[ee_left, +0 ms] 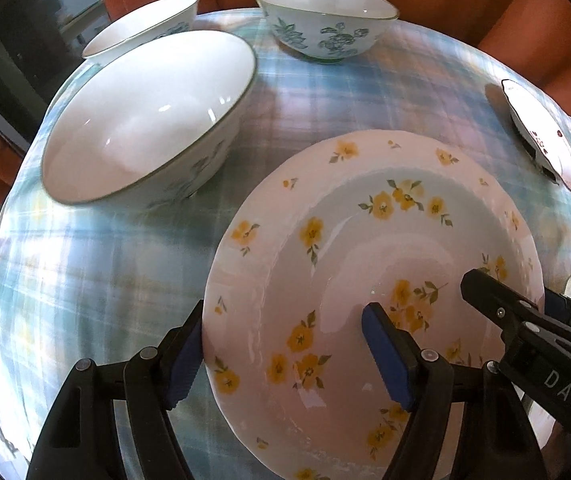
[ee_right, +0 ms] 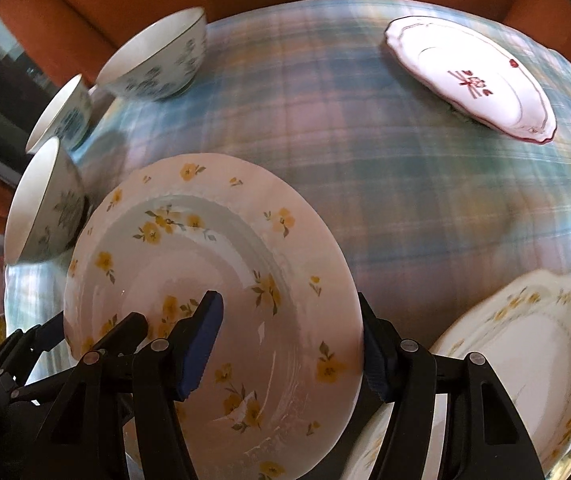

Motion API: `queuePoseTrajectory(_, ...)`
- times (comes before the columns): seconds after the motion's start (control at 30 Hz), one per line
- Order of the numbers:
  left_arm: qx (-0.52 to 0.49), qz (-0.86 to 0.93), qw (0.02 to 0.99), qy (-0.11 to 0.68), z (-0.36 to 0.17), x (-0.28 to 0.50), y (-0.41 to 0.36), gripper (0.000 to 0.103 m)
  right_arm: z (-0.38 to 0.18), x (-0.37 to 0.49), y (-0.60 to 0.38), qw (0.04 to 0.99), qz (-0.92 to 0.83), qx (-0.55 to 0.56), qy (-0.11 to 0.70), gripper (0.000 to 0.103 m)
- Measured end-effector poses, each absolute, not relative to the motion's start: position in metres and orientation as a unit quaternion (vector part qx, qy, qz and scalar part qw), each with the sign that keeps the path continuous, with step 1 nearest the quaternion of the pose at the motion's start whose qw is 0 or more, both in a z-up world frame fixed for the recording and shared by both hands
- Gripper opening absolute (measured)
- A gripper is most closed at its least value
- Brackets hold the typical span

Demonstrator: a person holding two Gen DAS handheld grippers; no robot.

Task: Organize plates and bowls
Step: 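Carry the flat plate with both grippers over the scalloped plate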

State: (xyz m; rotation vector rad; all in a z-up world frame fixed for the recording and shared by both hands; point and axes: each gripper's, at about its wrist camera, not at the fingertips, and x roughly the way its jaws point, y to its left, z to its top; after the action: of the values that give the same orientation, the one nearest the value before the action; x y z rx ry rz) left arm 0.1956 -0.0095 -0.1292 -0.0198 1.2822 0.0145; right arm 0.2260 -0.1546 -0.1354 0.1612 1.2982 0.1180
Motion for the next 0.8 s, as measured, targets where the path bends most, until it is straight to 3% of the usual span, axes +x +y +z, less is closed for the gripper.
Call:
queuePoseTrajectory(0.37, -0.005, 0.028, 0.806, 0.592, -0.131, 0.195, -0.021, 0.088, -0.141, 0.237, -0.142, 0.796, 0.057, 0.031, 0.602, 0.071)
queuePoseTrajectory(0.8, -0.004, 0.018, 0.799, 0.601, -0.116, 0.175, -0.023, 0.087, -0.129, 0.222, -0.140, 0.780, 0.051, 0.036, 0.622, 0.071)
